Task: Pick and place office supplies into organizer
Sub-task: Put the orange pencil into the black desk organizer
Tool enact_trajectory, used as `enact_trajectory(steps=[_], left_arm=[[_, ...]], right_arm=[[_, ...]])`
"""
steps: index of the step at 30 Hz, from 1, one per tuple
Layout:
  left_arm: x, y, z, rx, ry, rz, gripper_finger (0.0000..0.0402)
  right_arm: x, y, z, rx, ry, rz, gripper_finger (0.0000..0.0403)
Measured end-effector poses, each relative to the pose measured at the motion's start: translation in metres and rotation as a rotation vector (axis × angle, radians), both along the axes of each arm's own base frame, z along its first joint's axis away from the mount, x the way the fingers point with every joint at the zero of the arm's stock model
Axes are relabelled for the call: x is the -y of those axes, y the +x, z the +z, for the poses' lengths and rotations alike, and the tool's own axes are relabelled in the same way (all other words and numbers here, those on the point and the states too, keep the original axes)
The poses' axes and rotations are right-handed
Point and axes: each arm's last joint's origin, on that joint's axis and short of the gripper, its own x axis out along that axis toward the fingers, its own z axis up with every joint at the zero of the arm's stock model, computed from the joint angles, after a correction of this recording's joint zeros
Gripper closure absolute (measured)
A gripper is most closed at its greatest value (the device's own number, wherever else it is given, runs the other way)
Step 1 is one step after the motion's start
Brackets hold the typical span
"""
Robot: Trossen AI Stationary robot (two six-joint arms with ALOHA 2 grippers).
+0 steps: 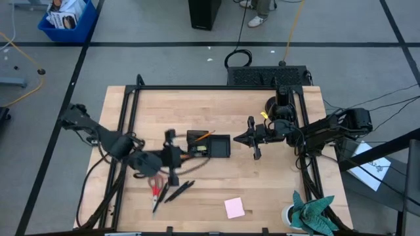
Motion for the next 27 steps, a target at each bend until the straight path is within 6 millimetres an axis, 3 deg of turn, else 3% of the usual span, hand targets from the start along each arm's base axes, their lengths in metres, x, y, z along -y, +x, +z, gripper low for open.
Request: enact_trajectory(steps=[8,13,18,27], left_arm=[[-0.048,-0.025,0.032,0.070,0.058,0.074,0.0389],[-0.072,-0.027,0.042,0.173,0.092,-0.028,0.0395],[-0.092,-0.027,0.021,0.251,0.148,-0.136,0.0382],[-0.106,-0.041,-0.051,0.428,0.015,-0.273,0.0389]], right_arm=[[0.000,0.000,0.000,0.000,0.000,0.000,0.0403],[0.000,0.000,0.000,0.000,-0.001,0.000,0.0403],[0.000,0.000,0.000,0.000,-0.001,-0.002,0.0403],[0.000,0.000,-0.001,-0.013,0.001,-0.003,0.0403]])
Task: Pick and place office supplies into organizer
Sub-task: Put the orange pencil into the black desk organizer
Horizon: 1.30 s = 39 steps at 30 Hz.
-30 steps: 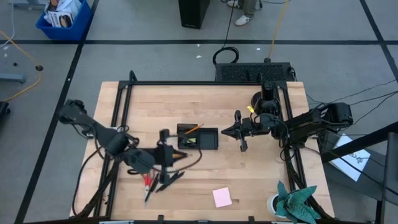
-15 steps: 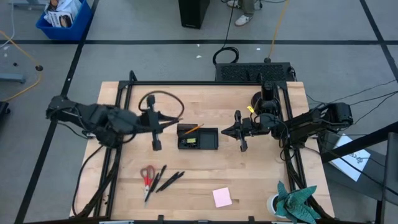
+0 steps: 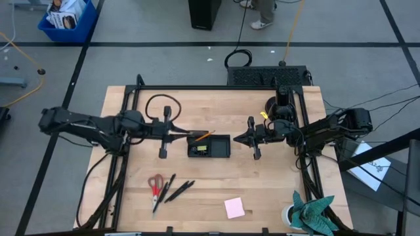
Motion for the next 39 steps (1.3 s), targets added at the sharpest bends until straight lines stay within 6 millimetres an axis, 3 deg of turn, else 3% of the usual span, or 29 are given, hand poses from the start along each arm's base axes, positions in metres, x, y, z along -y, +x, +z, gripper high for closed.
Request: enact_trajectory(steps=[7,13,19,27,34,39], left_arm=[[0.003,-0.013,-0.058,0.072,-0.064,-0.039,0.0391],[0.000,-0.026,-0.085,0.188,-0.137,-0.013,0.0389],[-0.002,-0.023,-0.083,0.213,-0.211,0.054,0.0393],[-0.003,0.001,-0.076,0.187,-0.133,0.083,0.0384],[-0.022,0.020,-0.082,0.136,-0.125,0.152,0.0396],[-0.038,0.032,-0.089,0.096,-0.148,0.162,0.0383]], right_arm=[[0.000,0.000,0.000,-0.004,0.000,-0.001,0.0403],[0.000,0.000,0.000,-0.004,0.000,-0.002,0.0403],[0.000,0.000,0.000,-0.003,0.000,-0.006,0.0403],[0.003,0.000,0.000,-0.002,0.002,-0.081,0.0403],[0.003,0.000,0.000,-0.003,0.002,-0.082,0.0403],[0.003,0.000,0.000,-0.002,0.002,-0.082,0.0403]])
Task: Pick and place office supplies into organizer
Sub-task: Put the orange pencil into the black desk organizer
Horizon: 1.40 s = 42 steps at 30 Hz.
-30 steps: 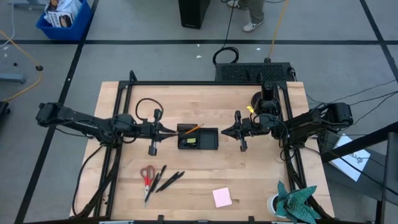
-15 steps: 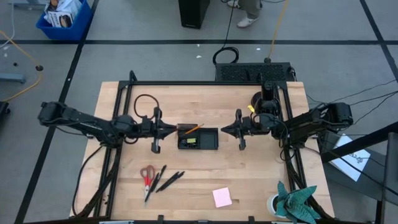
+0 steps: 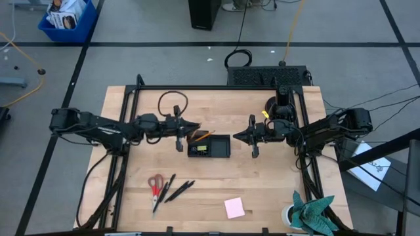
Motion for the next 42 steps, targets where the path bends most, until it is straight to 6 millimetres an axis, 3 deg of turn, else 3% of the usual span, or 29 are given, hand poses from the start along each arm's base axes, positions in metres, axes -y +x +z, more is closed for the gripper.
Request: enact_trajectory(steps=[8,13,24,37,42], left_arm=[[-0.017,0.014,-0.021,-0.092,-0.016,0.033,0.0397],[-0.024,0.020,-0.038,-0.154,-0.050,0.054,0.0383],[-0.025,0.028,-0.062,-0.231,-0.096,0.057,0.0397],[-0.025,0.035,-0.086,-0.304,-0.128,0.054,0.0372],[-0.025,0.035,-0.086,-0.302,-0.151,0.053,0.0372]], right_arm=[[0.000,0.000,0.000,0.000,0.000,0.000,0.0403],[0.000,0.000,0.000,0.000,0.000,0.000,0.0403],[0.000,0.000,0.000,0.001,-0.019,-0.002,0.0403],[0.000,0.000,0.000,0.000,-0.022,-0.002,0.0403],[0.000,0.000,0.000,-0.004,-0.021,-0.002,0.0403]])
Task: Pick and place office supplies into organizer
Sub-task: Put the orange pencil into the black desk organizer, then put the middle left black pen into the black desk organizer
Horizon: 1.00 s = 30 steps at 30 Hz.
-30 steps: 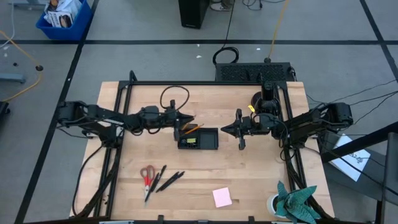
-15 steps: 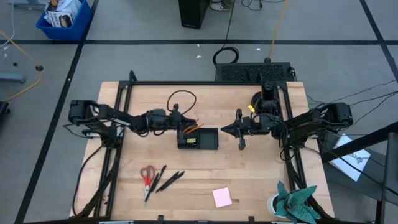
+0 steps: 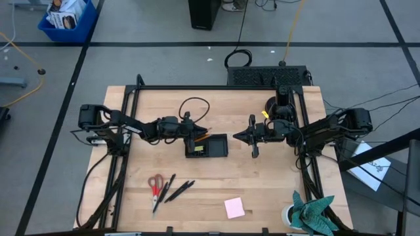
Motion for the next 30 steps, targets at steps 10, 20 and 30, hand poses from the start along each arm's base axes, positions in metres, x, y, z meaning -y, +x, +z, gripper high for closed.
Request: enact_trajectory(steps=[10,20,30], left_arm=[[0.001,0.001,0.002,0.027,-0.028,-0.001,0.0368],[0.002,0.001,0.003,0.035,-0.043,0.000,0.0272],[0.013,-0.008,0.038,0.155,0.019,-0.059,0.0250]], right_arm=[[0.000,0.000,0.000,0.000,0.000,0.002,0.0403],[0.000,0.000,0.000,0.000,0.000,0.003,0.0403],[0.000,0.000,0.000,0.000,0.000,0.003,0.0403]])
